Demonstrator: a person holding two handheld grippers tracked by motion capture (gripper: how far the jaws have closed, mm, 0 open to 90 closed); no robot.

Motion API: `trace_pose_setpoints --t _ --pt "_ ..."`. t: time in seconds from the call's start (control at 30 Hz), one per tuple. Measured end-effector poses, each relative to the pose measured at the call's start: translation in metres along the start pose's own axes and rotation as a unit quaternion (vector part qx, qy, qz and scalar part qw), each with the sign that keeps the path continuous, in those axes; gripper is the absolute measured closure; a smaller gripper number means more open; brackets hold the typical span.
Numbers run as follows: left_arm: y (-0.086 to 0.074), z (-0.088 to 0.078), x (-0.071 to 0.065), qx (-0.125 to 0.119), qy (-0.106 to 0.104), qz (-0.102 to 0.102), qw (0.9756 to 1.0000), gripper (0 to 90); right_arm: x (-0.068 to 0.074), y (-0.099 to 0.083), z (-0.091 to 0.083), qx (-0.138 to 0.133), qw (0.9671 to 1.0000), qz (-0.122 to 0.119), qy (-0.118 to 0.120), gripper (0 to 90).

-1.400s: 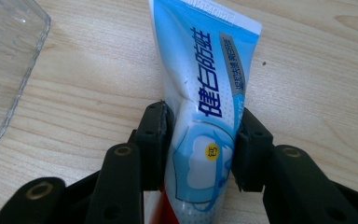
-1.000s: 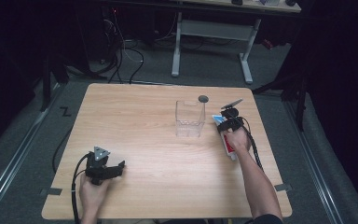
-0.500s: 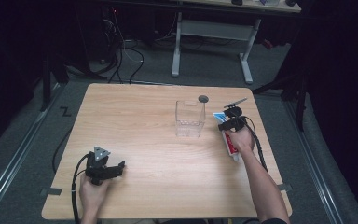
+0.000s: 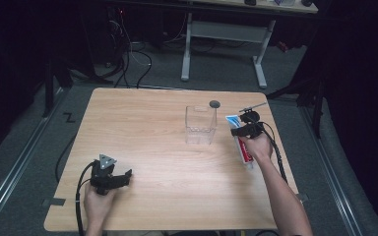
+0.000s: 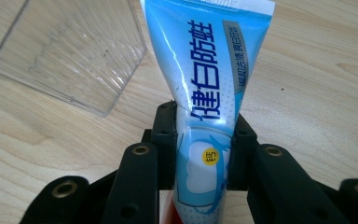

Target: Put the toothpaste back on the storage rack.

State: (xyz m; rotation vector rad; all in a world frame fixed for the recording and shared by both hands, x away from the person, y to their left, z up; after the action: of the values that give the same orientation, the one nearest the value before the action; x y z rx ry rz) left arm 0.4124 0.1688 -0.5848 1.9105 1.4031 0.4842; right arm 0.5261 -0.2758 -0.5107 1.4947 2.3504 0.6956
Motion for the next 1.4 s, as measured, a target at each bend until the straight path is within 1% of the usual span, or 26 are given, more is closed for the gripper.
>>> trace_pose_setpoints --t 0.1,0.27,0.3,0.37,0.47,0.57,0.63,0.7,0.77,0.83,0.87,0.97,1.17,1.4 --pt "0.0 0.0 0.0 0.0 0.0 0.0 1.0 17.1 0.002 0.001 -0.004 -0.006 0.9999 -0.008 0.0 71.0" --pt "0.0 0.0 0.0 0.0 0.0 0.0 1.0 17.1 0.007 0.003 -0.011 -0.022 0.9997 -0.012 0.006 71.0" --pt "0.0 0.0 0.0 0.0 0.0 0.0 1.0 17.1 0.009 0.004 -0.015 -0.028 0.9994 -0.016 0.009 70.9" --pt "0.0 0.0 0.0 0.0 0.0 0.0 1.0 17.1 0.01 0.004 -0.016 -0.031 0.9993 -0.017 0.01 70.9" --pt "0.0 0.0 0.0 0.0 0.0 0.0 1.0 17.1 0.014 0.006 -0.023 -0.042 0.9987 -0.024 0.016 70.8" --pt "0.0 0.0 0.0 0.0 0.0 0.0 1.0 17.2 0.016 0.007 -0.026 -0.047 0.9984 -0.024 0.018 70.7" --pt "0.0 0.0 0.0 0.0 0.0 0.0 1.0 17.1 0.02 0.008 -0.032 -0.055 0.9977 -0.033 0.021 70.7" --pt "0.0 0.0 0.0 0.0 0.0 0.0 1.0 17.2 0.022 0.008 -0.033 -0.057 0.9975 -0.033 0.024 70.7" --pt "0.0 0.0 0.0 0.0 0.001 0.001 1.0 17.1 0.027 0.009 -0.038 -0.065 0.9967 -0.039 0.03 70.6" --pt "0.0 0.0 0.0 0.0 0.001 0.001 1.0 17.2 0.028 0.01 -0.04 -0.068 0.9963 -0.042 0.032 70.6" --pt "0.0 0.0 0.0 0.0 0.001 0.001 1.0 17.2 0.032 0.011 -0.043 -0.073 0.9958 -0.043 0.035 70.5" --pt "0.0 0.0 0.0 0.001 0.001 0.001 1.0 17.2 0.035 0.012 -0.046 -0.077 0.9952 -0.046 0.038 70.5" --pt "0.0 0.0 0.0 0.001 0.002 0.002 1.0 17.1 0.043 0.016 -0.056 -0.1 0.9923 -0.05 0.053 70.4" --pt "0.0 0.0 0.0 0.001 0.003 0.003 1.0 17.1 0.049 0.019 -0.061 -0.11 0.9904 -0.057 0.061 70.5"
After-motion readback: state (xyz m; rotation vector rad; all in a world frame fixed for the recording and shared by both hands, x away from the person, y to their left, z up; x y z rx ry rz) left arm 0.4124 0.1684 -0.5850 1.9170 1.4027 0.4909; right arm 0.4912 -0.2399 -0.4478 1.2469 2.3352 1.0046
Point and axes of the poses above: each handheld gripper's, and its own axes: z roughly forward along the jaws, y roughly out of its top, x roughly to its left, the point moved 7 cm from there along z, roughly forward along the jaws, and after that the axes turned 6 degrees about -z, right-handed, at the moved point
